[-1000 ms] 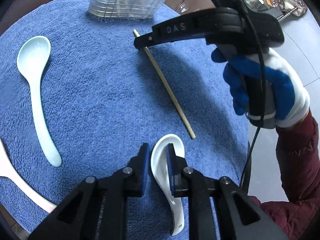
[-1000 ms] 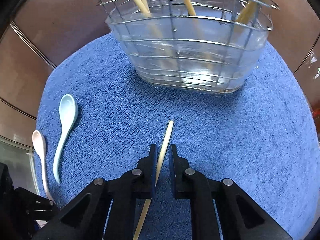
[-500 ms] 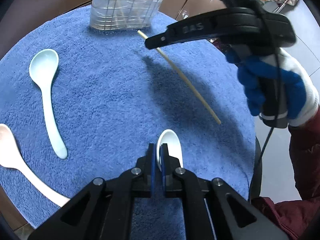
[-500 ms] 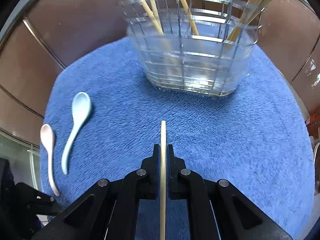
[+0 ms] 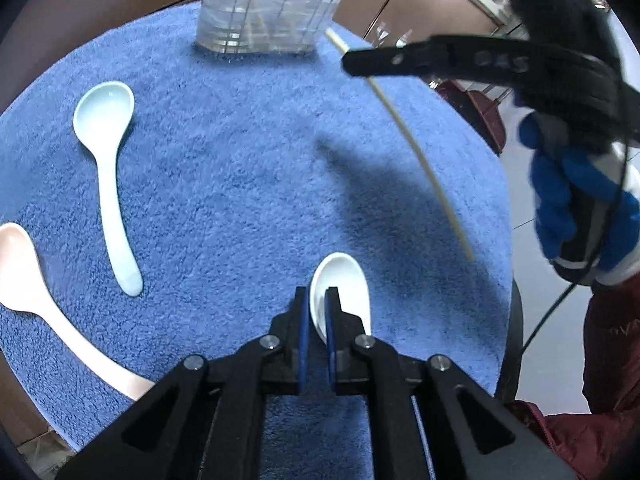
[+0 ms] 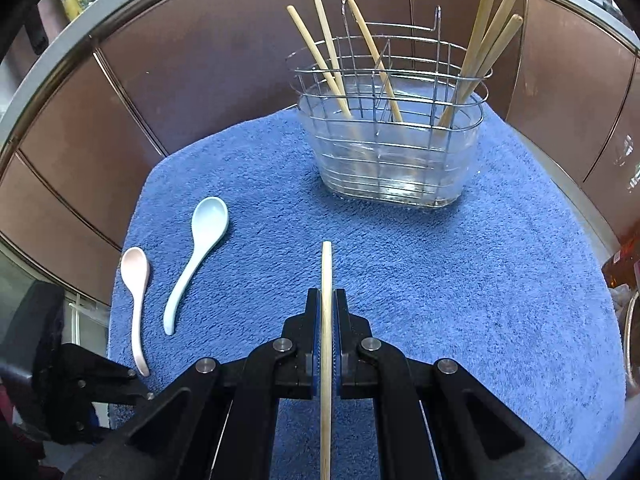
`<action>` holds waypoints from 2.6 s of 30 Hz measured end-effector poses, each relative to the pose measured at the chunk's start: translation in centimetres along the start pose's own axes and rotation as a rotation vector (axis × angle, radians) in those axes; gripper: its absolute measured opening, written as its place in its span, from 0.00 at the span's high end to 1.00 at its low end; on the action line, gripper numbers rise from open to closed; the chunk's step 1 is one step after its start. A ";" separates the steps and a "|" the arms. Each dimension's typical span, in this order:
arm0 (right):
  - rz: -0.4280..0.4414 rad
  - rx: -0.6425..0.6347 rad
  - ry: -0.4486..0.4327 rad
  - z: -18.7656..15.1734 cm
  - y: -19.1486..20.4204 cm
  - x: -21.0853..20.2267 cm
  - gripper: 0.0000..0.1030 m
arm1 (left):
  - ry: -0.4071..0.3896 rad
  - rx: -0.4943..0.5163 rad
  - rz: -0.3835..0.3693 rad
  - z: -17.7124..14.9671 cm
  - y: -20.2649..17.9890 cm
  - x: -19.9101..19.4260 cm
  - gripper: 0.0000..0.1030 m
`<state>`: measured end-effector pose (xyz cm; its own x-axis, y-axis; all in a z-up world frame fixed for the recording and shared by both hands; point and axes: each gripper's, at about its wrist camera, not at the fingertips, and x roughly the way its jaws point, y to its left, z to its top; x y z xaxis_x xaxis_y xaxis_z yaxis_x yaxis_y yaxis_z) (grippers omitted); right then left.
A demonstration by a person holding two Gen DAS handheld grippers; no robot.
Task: Organize utensils
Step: 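Close the right tool on the last chopstick while the left tool grasps a white spoon, then carry the chopstick and white spoon over the holder and open both tools, then withdraw both open tools from the holder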
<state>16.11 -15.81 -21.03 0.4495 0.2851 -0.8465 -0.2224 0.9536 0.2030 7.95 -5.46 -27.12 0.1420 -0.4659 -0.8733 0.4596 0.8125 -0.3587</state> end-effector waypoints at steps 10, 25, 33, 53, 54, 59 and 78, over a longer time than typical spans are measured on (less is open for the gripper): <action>0.049 -0.005 -0.088 -0.1 -1.0 -2.7 0.95 | -0.050 -0.033 -0.042 0.3 0.9 -1.3 0.96; 0.072 -0.036 -0.621 6.1 -0.1 -14.8 0.95 | -0.603 0.020 0.037 9.0 -1.7 -16.2 0.97; -0.025 -0.025 -0.944 11.4 0.1 -16.8 0.95 | -0.917 -0.040 0.205 18.6 -1.2 -17.0 0.96; -0.269 0.039 -0.962 11.9 -4.1 -5.0 0.95 | -1.067 -0.058 0.392 21.9 1.0 -6.9 0.95; -0.274 0.036 -0.956 11.5 -4.1 -4.9 0.95 | -1.064 -0.056 0.383 21.8 1.0 -6.6 0.93; -0.273 0.036 -0.935 10.2 -3.9 -5.8 0.80 | -1.053 -0.047 0.362 20.9 0.9 -6.7 0.83; -0.271 0.031 -0.892 3.3 -0.1 -17.1 0.64 | -1.009 -0.053 0.490 10.2 -5.4 -19.0 0.50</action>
<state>11.30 -20.46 -4.99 0.9839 0.0092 -0.1782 0.0046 0.9970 0.0773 11.74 -4.59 -5.17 0.9532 -0.1431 -0.2663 0.1248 0.9886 -0.0844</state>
